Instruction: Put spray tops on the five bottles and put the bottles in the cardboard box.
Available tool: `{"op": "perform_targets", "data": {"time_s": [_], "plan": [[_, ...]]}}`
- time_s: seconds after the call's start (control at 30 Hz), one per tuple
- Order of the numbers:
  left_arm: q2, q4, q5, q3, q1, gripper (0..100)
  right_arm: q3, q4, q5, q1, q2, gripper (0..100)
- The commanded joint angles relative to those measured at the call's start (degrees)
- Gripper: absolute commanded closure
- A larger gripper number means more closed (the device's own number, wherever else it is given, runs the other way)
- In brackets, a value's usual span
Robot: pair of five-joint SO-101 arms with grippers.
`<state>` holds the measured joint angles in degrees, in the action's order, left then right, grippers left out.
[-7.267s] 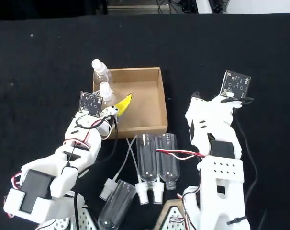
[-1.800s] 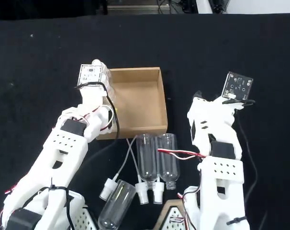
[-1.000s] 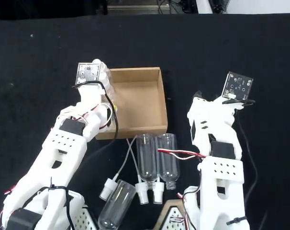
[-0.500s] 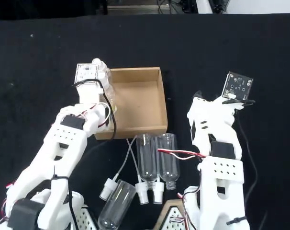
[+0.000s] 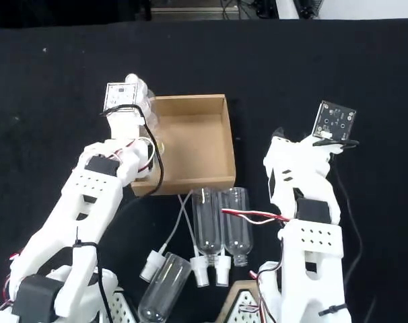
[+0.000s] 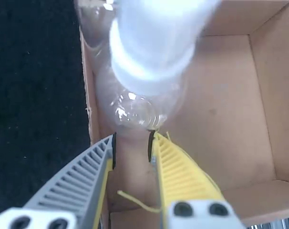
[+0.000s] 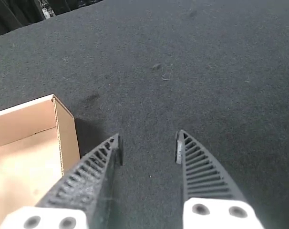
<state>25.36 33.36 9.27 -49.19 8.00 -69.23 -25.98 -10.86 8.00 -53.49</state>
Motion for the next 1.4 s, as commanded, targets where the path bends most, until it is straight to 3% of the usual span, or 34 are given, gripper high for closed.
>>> {"op": "perform_targets", "data": {"time_s": [0.0, 0.23, 0.5, 0.7, 1.0, 1.1, 1.27, 1.37], "plan": [[0.9, -0.4, -0.4, 3.0, -0.8, 88, 0.6, 1.4, 0.7, 0.9, -1.4, 82.8], [1.1, 7.3, -0.4, 6.3, -0.9, 88, 0.5, 1.4, 0.7, 0.9, -1.4, 82.8], [1.1, 32.6, -0.8, 23.8, -1.1, 87, 0.5, 1.4, 0.7, 0.9, -1.4, 82.8], [1.1, 48.2, -11.7, 31.3, -1.3, 87, 0.5, 1.4, 0.7, 0.9, -1.4, 82.8], [1.1, 65.1, -22.9, 31.3, 3.4, 87, 0.5, 1.4, 0.7, 0.9, -1.4, 82.8], [1.1, 67.4, -24.8, 30.7, 6.0, 86, 0.5, 1.4, 0.7, 0.9, -1.4, 82.8], [1.1, 67.4, -27.1, 24.5, 13.0, 71, 0.5, 1.1, 0.7, 2.3, -1.5, 82.8], [1.1, 67.3, -27.2, 22.1, 18.0, 71, 1.0, 1.1, 0.6, 5.4, -1.8, 82.8]]}}
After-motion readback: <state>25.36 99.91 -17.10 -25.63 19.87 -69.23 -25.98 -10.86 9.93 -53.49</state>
